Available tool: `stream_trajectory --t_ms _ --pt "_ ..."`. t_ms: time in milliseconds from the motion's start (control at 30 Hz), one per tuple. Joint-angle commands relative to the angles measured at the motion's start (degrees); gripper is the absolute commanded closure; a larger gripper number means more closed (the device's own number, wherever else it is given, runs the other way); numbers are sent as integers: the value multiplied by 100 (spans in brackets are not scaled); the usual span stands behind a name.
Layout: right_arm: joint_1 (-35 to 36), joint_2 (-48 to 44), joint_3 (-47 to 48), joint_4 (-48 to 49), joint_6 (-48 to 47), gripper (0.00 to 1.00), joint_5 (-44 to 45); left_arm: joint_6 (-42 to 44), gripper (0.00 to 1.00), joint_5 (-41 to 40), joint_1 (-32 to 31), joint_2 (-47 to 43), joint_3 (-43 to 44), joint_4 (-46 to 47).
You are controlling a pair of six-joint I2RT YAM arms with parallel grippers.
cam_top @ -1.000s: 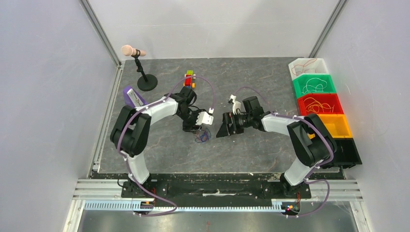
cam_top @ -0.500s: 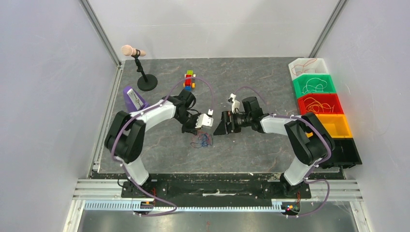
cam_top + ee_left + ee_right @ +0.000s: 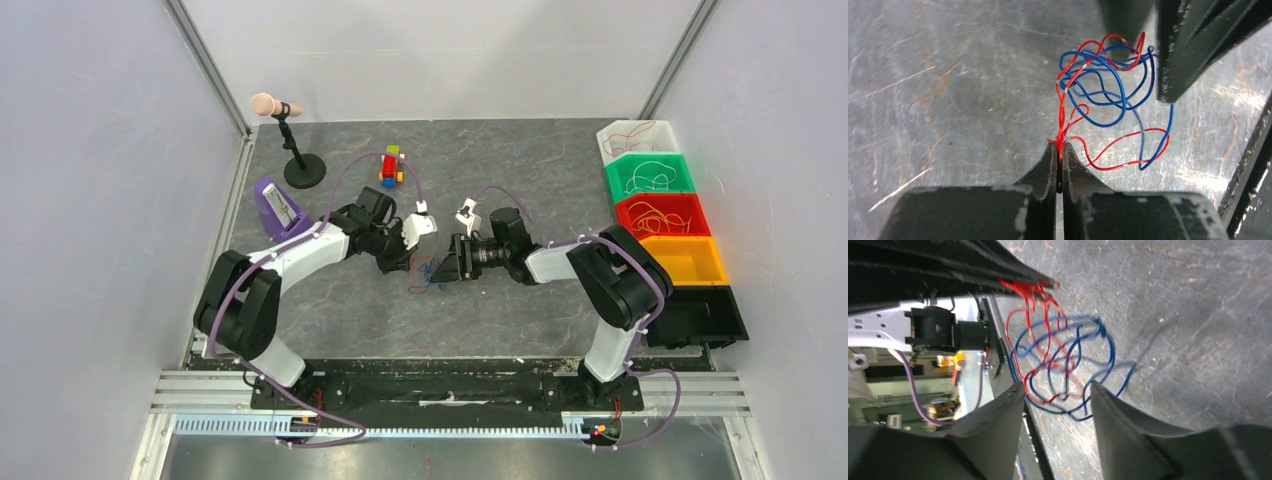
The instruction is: Untangle the cables
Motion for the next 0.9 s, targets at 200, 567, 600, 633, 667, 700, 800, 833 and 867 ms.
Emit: stream_trajectory --t_ms 200,567,600,633,667,700,800,833,867 --pt "-118 -269 -200 -605 -931 100 -217 -1300 98 -774 840 -645 -147 208" --pt "-1616 -1301 269 -3249 -2991 100 261 -664 98 -1029 1617 -961 -393 -485" --pt "-1803 -1453 333 -3514 -3176 100 267 -562 98 -1069 1618 -961 -467 -534" --pt "-2013 -1603 387 -3753 -3386 100 267 -460 98 -1120 1619 -959 -528 -563" --pt "-2230 -1710 467 -4056 -3637 100 259 -391 98 -1159 1626 -958 -602 -564" --pt "-2386 -1822 556 -4395 -3905 100 279 -319 98 -1179 1627 -959 -667 -564" --pt "-2901 -2051 747 -5155 -4549 100 269 -197 98 -1233 1627 -885 -768 -564" --pt "-3003 -2131 794 -5339 -4672 100 259 -165 98 -1259 1626 -855 -779 -564" --pt "-3272 -2169 847 -5510 -4807 100 258 -92 98 -1257 1627 -834 -788 -585"
